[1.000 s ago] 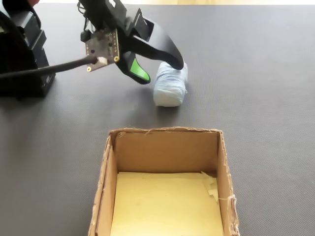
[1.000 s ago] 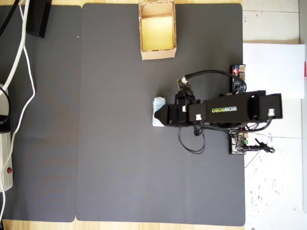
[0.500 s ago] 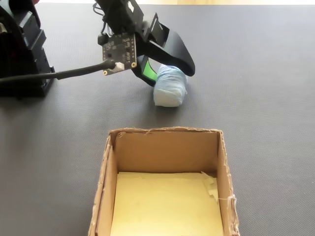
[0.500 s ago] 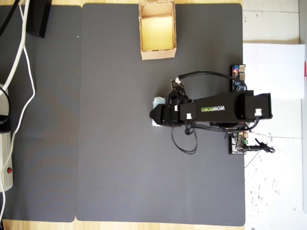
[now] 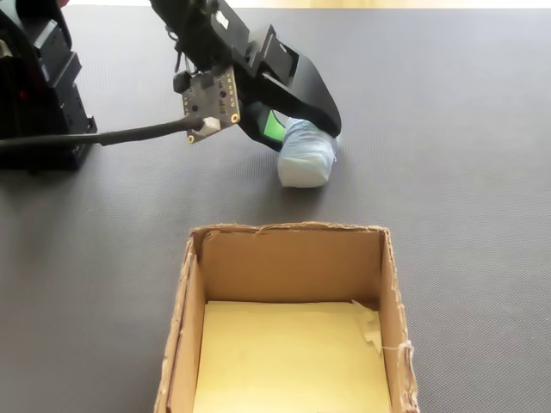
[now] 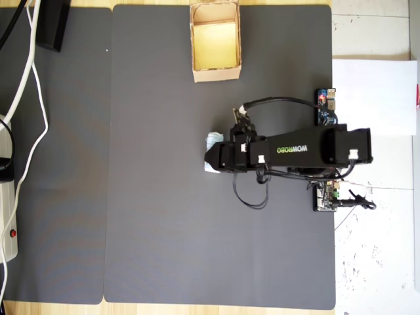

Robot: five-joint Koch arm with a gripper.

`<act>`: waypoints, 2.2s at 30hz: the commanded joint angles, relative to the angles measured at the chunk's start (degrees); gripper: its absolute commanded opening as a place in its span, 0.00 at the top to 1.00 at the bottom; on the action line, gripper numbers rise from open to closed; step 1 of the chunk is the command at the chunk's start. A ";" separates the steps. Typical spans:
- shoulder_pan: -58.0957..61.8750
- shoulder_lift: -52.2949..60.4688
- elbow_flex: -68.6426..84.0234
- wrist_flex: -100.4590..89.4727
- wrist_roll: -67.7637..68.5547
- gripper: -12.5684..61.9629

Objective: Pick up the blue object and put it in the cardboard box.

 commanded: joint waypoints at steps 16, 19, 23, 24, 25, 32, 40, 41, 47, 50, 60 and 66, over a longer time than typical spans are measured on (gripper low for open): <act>4.48 25.93 11.51 -11.69 2.29 0.68; 6.24 26.63 10.72 -13.10 2.20 0.68; 9.23 26.89 9.76 -16.61 1.93 0.68; 10.02 26.81 9.49 -17.31 1.93 0.68; 11.25 26.37 8.96 -18.02 1.85 0.68; 18.46 21.53 0.09 -17.84 2.11 0.68; 29.36 12.74 -11.60 -17.84 1.58 0.68; 30.15 11.95 -12.30 -17.84 1.58 0.68; 39.64 3.52 -19.95 -17.14 0.70 0.68; 42.10 1.76 -21.80 -16.44 0.70 0.68; 42.54 2.81 -22.15 -9.93 1.05 0.45; 42.54 4.83 -21.80 -9.23 0.97 0.40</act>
